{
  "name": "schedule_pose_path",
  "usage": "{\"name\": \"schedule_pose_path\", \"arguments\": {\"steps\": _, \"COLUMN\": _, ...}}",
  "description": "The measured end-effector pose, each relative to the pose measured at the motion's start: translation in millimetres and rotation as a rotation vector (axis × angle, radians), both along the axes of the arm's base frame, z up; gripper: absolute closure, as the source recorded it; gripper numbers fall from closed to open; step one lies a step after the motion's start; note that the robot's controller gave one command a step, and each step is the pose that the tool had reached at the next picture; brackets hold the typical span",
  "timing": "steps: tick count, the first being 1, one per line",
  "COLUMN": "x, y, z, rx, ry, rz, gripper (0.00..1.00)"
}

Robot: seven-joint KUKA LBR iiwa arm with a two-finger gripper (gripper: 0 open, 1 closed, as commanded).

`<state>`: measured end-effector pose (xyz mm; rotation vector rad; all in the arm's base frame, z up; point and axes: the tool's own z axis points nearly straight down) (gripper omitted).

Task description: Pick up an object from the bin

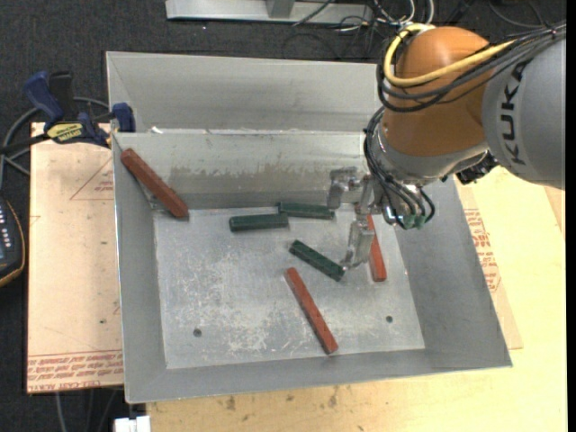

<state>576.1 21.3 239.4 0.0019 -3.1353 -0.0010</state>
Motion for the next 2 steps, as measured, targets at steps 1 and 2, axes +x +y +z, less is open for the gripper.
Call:
{"name": "schedule_pose_path", "arguments": {"steps": 1, "x": 59.9, "y": -55, "z": -117, "rx": -0.001, "ry": -0.004, "rz": -0.099, "gripper": 0.00}}
{"name": "schedule_pose_path", "arguments": {"steps": 2, "x": 30.4, "y": -37, "z": -171, "rx": 0.000, "ry": -0.003, "rz": -0.267, "gripper": 0.00}}
